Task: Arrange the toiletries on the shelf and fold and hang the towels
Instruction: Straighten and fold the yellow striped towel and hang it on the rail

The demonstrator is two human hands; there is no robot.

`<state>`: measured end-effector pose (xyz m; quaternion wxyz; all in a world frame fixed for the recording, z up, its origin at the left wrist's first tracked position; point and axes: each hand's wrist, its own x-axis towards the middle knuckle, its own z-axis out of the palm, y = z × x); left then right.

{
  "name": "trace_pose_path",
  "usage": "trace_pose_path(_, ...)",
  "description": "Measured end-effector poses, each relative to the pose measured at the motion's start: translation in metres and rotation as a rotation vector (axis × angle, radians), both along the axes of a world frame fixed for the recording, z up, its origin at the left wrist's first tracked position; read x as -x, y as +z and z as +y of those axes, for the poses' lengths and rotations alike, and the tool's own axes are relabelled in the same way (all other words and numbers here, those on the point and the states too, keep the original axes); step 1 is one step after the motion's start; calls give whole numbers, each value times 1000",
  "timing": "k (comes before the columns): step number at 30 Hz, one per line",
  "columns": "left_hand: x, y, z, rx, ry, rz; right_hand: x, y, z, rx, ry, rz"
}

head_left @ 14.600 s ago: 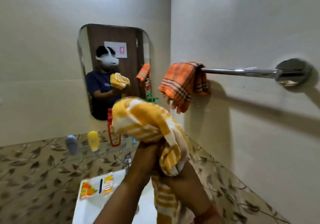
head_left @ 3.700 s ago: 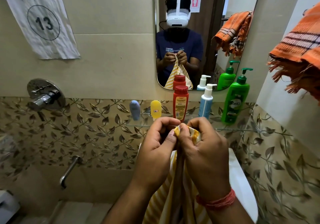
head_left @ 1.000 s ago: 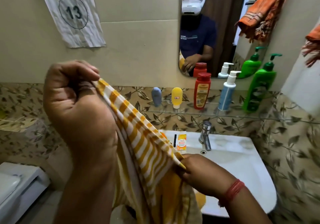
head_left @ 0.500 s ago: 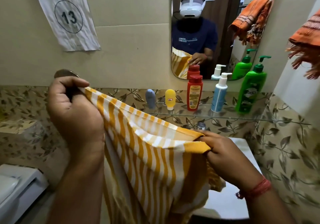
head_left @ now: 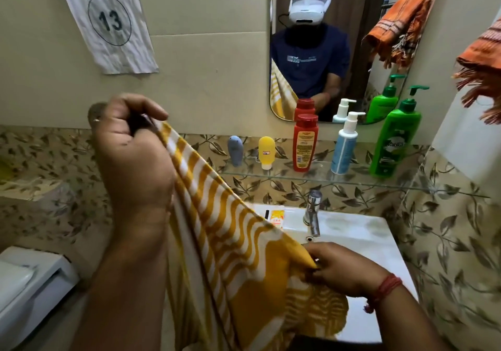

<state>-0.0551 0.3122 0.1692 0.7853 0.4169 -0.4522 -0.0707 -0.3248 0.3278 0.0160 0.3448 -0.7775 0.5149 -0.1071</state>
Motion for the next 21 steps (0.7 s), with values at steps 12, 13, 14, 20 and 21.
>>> trace_pose_path(12,10,3,6,-32,-198,-136,-85,35,23,382,162,-388)
trace_pose_path(13,8,3,7,-23,-194,-139,-85,36,26,362,136,-473)
trace_pose_path(14,7,4,7,-22,-188,-147,-87,39,29,328,115,-593)
trace_pose_path(20,10,1,7,-48,-180,-176,-117,41,30,522,-72,-619)
trace_pose_path(21,8,1,6,-46,-176,-177,-118,37,27,583,-80,-526)
